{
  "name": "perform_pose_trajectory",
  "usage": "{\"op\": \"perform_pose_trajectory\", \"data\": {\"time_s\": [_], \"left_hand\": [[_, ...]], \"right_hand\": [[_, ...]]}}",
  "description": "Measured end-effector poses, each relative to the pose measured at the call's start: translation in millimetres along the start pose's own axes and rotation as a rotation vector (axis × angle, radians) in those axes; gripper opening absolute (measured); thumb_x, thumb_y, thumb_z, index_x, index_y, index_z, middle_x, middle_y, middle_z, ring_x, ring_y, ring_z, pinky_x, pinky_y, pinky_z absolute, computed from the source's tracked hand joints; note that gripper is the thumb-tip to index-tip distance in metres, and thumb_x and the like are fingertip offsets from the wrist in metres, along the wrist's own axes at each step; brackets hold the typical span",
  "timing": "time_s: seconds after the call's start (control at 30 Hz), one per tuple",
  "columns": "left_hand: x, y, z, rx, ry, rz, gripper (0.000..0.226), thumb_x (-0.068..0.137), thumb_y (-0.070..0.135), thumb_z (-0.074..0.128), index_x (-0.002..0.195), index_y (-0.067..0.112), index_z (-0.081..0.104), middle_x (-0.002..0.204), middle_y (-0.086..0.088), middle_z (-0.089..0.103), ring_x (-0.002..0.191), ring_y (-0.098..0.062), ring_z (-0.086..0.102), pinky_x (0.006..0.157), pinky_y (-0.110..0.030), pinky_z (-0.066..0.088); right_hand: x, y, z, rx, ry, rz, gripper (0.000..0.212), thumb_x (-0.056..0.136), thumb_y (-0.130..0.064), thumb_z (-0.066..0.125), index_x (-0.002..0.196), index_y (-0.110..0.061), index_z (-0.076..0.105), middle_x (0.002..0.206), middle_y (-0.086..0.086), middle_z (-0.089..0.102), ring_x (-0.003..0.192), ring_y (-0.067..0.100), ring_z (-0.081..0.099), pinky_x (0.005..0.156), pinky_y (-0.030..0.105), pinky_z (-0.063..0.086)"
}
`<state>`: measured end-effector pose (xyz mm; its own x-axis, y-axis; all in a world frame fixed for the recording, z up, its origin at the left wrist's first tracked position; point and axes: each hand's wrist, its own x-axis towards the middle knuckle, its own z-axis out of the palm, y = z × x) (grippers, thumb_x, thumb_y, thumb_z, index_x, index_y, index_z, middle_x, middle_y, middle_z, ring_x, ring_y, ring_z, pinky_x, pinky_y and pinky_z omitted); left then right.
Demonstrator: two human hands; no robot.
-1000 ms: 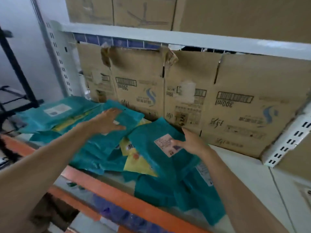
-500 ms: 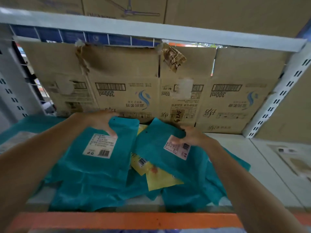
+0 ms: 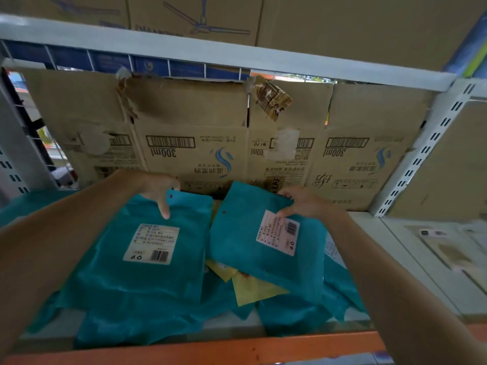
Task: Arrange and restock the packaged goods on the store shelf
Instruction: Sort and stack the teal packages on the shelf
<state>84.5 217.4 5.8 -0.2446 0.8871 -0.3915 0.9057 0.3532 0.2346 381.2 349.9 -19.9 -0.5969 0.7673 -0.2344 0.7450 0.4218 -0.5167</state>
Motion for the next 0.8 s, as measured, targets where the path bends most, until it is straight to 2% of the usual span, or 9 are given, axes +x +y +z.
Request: {"op": "perform_pose_trajectory", "data": {"time_s": [0.03,0.1,0.23,0.33,0.43,0.5,0.6,0.7,0.8], "left_hand": [[-1.0,-2.6,-2.9,-0.04,-0.019,0.001,0.067,0.076,0.01,0.074,0.135,0.002,0.042,0.137,-0.019,0.046,0.125,-0.034,0.045,0.086,-0.033,0.046],[-6.2,-4.9,-6.6,-0.085,-0.054,0.005,0.064,0.075,0.009,0.075,0.131,0.002,0.046,0.134,-0.019,0.049,0.123,-0.035,0.047,0.07,-0.024,0.044],[-13.9,-12.8,-18.1,-0.071,0.018,0.047,0.055,0.072,0.018,0.079,0.12,0.004,0.056,0.124,-0.015,0.058,0.114,-0.034,0.055,0.079,-0.027,0.043],[-23.5,-12.7,-31.9,-0.072,0.046,0.099,0.044,0.07,0.022,0.08,0.106,0.003,0.064,0.113,-0.014,0.065,0.092,-0.025,0.061,0.07,-0.024,0.046],[-34.1,-3.5,-44.5,-0.005,0.103,0.111,0.028,0.072,0.02,0.079,0.094,0.01,0.064,0.104,-0.013,0.067,0.085,-0.019,0.059,0.075,-0.028,0.048],[-45.0,5.3,-53.4,-0.018,0.101,0.139,0.019,0.072,0.018,0.079,0.084,0.012,0.064,0.096,-0.01,0.068,0.077,-0.013,0.061,0.069,-0.025,0.048],[-66.8,20.8,-66.3,-0.041,0.111,0.203,0.014,0.071,0.016,0.078,0.08,0.009,0.07,0.079,-0.002,0.071,0.057,-0.001,0.061,0.056,-0.015,0.046],[-80.9,34.5,-73.1,0.005,0.207,0.255,0.012,0.072,0.017,0.078,0.08,0.01,0.071,0.077,-0.001,0.071,0.057,-0.002,0.059,0.054,-0.018,0.043],[-87.4,50.2,-78.1,0.066,0.298,0.3,0.012,0.07,0.02,0.079,0.067,0.017,0.068,0.069,-0.001,0.068,0.053,-0.002,0.055,0.054,-0.021,0.04]], "right_hand": [[-0.5,-1.3,-3.0,-0.006,0.013,-0.014,0.05,0.078,-0.013,0.074,0.123,-0.007,0.054,0.125,0.008,0.052,0.121,0.023,0.045,0.098,0.028,0.032],[-5.3,-7.1,-10.8,-0.01,0.017,-0.045,0.053,0.077,-0.013,0.074,0.125,-0.007,0.053,0.128,0.01,0.051,0.124,0.024,0.044,0.098,0.027,0.031],[-18.8,-22.2,-30.0,0.034,0.007,-0.093,0.056,0.076,-0.007,0.073,0.127,-0.001,0.051,0.127,0.013,0.054,0.121,0.025,0.047,0.092,0.021,0.034],[-33.3,-33.0,-42.9,0.057,0.002,-0.125,0.049,0.076,-0.005,0.073,0.121,0.002,0.055,0.117,0.012,0.06,0.107,0.02,0.054,0.087,0.023,0.039],[-46.7,-42.2,-54.8,0.05,-0.013,-0.162,0.04,0.078,-0.005,0.071,0.115,-0.001,0.058,0.108,0.007,0.063,0.096,0.014,0.056,0.074,0.011,0.044],[-55.5,-46.9,-63.3,0.059,-0.008,-0.191,0.032,0.078,-0.006,0.071,0.108,-0.005,0.06,0.103,0.005,0.066,0.087,0.011,0.06,0.068,0.006,0.045],[-66.1,-49.2,-78.6,0.073,0.068,-0.234,0.024,0.078,-0.007,0.071,0.1,-0.009,0.061,0.102,0.007,0.069,0.081,0.007,0.062,0.074,0.015,0.047],[-74.6,-46.4,-94.1,-0.013,0.213,-0.285,0.022,0.077,-0.01,0.074,0.096,-0.01,0.063,0.103,0.005,0.067,0.088,0.012,0.061,0.077,0.025,0.045],[-83.5,-38.6,-105.3,-0.115,0.341,-0.331,0.019,0.074,-0.011,0.076,0.089,-0.009,0.066,0.093,0.01,0.067,0.086,0.024,0.061,0.077,0.032,0.044]]}}
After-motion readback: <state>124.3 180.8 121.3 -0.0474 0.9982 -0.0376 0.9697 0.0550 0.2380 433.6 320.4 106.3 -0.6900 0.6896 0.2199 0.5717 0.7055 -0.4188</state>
